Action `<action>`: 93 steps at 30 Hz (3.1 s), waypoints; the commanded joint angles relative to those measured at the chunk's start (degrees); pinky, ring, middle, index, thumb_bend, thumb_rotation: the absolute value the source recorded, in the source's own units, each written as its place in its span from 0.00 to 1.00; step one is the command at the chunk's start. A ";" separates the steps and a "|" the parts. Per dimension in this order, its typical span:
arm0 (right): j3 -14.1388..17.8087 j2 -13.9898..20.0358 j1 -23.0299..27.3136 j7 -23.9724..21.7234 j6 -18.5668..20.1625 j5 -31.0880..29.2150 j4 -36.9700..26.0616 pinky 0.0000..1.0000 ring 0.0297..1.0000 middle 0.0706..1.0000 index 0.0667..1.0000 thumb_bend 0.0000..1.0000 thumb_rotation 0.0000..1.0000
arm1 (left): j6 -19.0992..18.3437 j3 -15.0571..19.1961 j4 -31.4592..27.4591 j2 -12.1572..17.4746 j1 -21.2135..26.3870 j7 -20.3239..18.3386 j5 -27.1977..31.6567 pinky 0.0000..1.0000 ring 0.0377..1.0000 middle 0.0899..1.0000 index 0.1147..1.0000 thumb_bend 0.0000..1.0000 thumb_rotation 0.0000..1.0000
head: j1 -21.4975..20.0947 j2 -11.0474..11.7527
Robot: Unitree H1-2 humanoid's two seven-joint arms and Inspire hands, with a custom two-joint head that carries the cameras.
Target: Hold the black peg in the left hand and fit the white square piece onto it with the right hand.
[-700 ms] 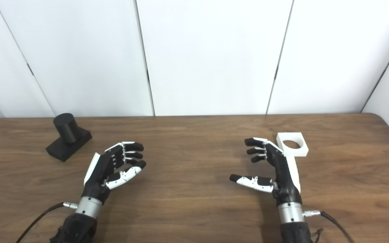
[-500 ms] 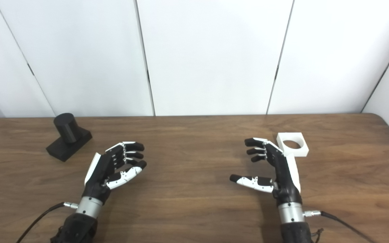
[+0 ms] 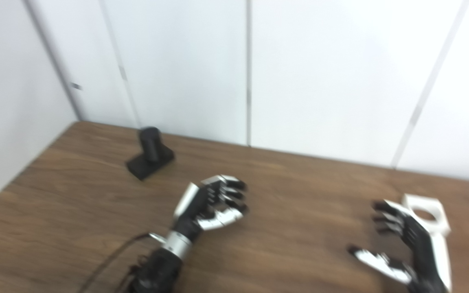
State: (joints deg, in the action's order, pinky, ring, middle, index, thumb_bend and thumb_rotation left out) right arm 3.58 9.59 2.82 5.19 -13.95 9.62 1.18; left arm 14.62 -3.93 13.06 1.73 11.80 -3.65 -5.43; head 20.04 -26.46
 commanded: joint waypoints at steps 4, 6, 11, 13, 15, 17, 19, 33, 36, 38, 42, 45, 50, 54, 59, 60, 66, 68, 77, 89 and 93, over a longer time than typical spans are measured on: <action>0.79 -0.56 0.15 0.49 5.76 1.87 -7.20 0.54 0.64 0.68 0.65 0.59 0.00 | 3.88 -0.74 2.46 -0.72 2.37 1.58 -1.62 0.56 0.65 0.68 0.60 0.65 0.11 | 1.91 0.94; 0.79 -0.55 -0.09 0.25 7.65 2.42 -8.52 0.53 0.64 0.68 0.65 0.58 0.00 | 4.22 -0.88 3.00 -0.96 2.56 2.02 -2.00 0.56 0.65 0.68 0.59 0.65 0.12 | 2.29 1.13; 0.74 -0.29 -0.19 0.04 8.49 3.01 -9.11 0.50 0.62 0.67 0.65 0.58 0.00 | 3.81 -1.08 3.15 -1.17 2.68 2.29 -1.80 0.56 0.65 0.67 0.60 0.65 0.11 | 2.46 1.24; 0.75 -0.42 -0.23 0.09 8.58 3.04 -9.19 0.49 0.61 0.67 0.65 0.58 0.00 | 3.77 -1.06 3.17 -1.19 2.72 2.32 -1.69 0.56 0.65 0.67 0.60 0.66 0.11 | 2.46 1.24; 0.78 -0.45 -0.26 0.08 8.68 3.09 -9.31 0.49 0.61 0.67 0.64 0.58 0.00 | 4.02 -1.08 3.16 -1.18 2.77 2.31 -1.67 0.55 0.64 0.67 0.60 0.66 0.11 | 2.55 1.07; 0.75 -0.40 -0.28 -0.03 8.99 3.21 -9.57 0.50 0.61 0.67 0.64 0.58 0.00 | 4.23 -1.13 3.08 -1.12 2.81 2.41 -1.88 0.54 0.63 0.67 0.60 0.66 0.11 | 2.54 1.00; 0.73 -0.42 -0.29 -0.14 9.07 3.02 -9.68 0.49 0.61 0.66 0.64 0.58 0.00 | 4.30 -1.20 2.93 -0.96 2.81 2.61 -2.32 0.54 0.63 0.67 0.60 0.66 0.11 | 2.54 1.00; 0.68 -0.16 -0.31 -0.54 10.15 2.86 -10.66 0.49 0.61 0.66 0.62 0.58 0.00 | -3.63 -0.57 -5.53 3.31 3.34 0.31 -3.96 0.53 0.62 0.66 0.63 0.76 0.11 | 3.11 0.62; 0.75 -0.03 -0.32 -0.69 9.69 2.52 -10.34 0.49 0.60 0.66 0.63 0.58 0.00 | -5.74 -0.29 -7.88 5.01 3.61 -0.47 -3.94 0.50 0.59 0.67 0.63 0.77 0.11 | 3.25 0.66; 0.81 0.09 -0.35 -0.87 9.70 2.40 -10.33 0.48 0.60 0.66 0.63 0.58 0.00 | -7.07 0.13 -9.16 6.14 3.82 -0.99 -3.36 0.49 0.60 0.68 0.64 0.77 0.10 | 3.34 0.69; 0.83 0.47 -0.39 -1.07 9.79 2.72 -10.38 0.49 0.60 0.66 0.63 0.58 0.00 | -9.79 1.35 -11.53 8.00 4.12 -1.38 -3.01 0.49 0.61 0.68 0.63 0.78 0.08 | 3.44 0.48; 0.90 0.53 -0.47 -1.17 10.21 2.75 -10.51 0.48 0.60 0.66 0.64 0.58 0.00 | -10.89 2.52 -12.81 8.98 4.14 -1.52 -2.32 0.50 0.61 0.68 0.63 0.77 0.06 | 3.67 0.58; 0.76 0.52 -0.52 -1.22 9.98 2.62 -10.35 0.48 0.60 0.66 0.63 0.58 0.00 | -11.79 4.49 -14.20 10.33 4.02 -1.11 -2.48 0.52 0.64 0.68 0.63 0.75 0.06 | 3.88 0.53; 0.66 0.60 -0.73 -1.33 10.08 2.46 -10.50 0.49 0.61 0.67 0.64 0.58 0.00 | -14.89 6.16 -16.71 11.09 3.84 0.65 -4.95 0.58 0.65 0.69 0.62 0.77 0.11 | 3.95 0.23; 0.44 0.46 -0.85 -1.44 10.74 2.77 -10.98 0.49 0.61 0.67 0.64 0.58 0.00 | -15.81 7.74 -17.40 12.81 4.78 0.52 -4.54 0.56 0.64 0.70 0.64 0.75 0.12 | 3.98 0.03; 0.43 0.48 -0.86 -1.44 10.71 2.77 -10.98 0.49 0.60 0.67 0.64 0.58 0.00 | -15.75 8.01 -17.33 13.05 5.01 0.71 -4.62 0.55 0.63 0.69 0.64 0.75 0.11 | 3.96 0.03; 0.54 0.48 -1.08 -1.53 11.58 2.72 -11.74 0.49 0.60 0.67 0.64 0.57 0.00 | -16.18 10.16 -16.69 13.95 6.62 2.82 -5.48 0.59 0.64 0.69 0.63 0.75 0.06 | 3.77 -0.07; 0.57 0.50 -1.11 -1.57 11.39 2.41 -11.69 0.49 0.60 0.67 0.64 0.57 0.00 | -16.06 10.73 -16.26 14.49 7.13 3.26 -5.76 0.59 0.65 0.70 0.63 0.73 0.05 | 3.68 -0.14; 0.17 0.36 -1.18 -1.75 12.03 2.71 -12.17 0.47 0.59 0.66 0.62 0.57 0.00 | -13.57 10.76 -12.45 17.33 9.48 7.49 -11.39 0.59 0.69 0.70 0.63 0.79 0.07 | 3.75 -0.37; -0.07 0.62 -1.40 -1.75 12.17 2.90 -12.79 0.48 0.59 0.66 0.63 0.57 0.00 | -16.37 11.11 -9.40 18.49 11.45 11.83 -16.29 0.67 0.85 0.87 0.77 0.83 0.19 | 3.74 -0.41; 0.06 0.61 -1.53 -1.81 12.52 2.73 -13.15 0.48 0.60 0.66 0.63 0.57 0.00 | -17.86 10.73 -9.09 18.82 11.81 12.29 -18.03 0.65 0.85 0.86 0.75 0.86 0.23 | 3.73 -0.52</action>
State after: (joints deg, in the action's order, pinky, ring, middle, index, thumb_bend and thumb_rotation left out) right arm 3.26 9.71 0.06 3.53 -0.50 12.65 -9.73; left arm -3.38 6.51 4.44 18.79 20.40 7.14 -22.21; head 23.82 -26.89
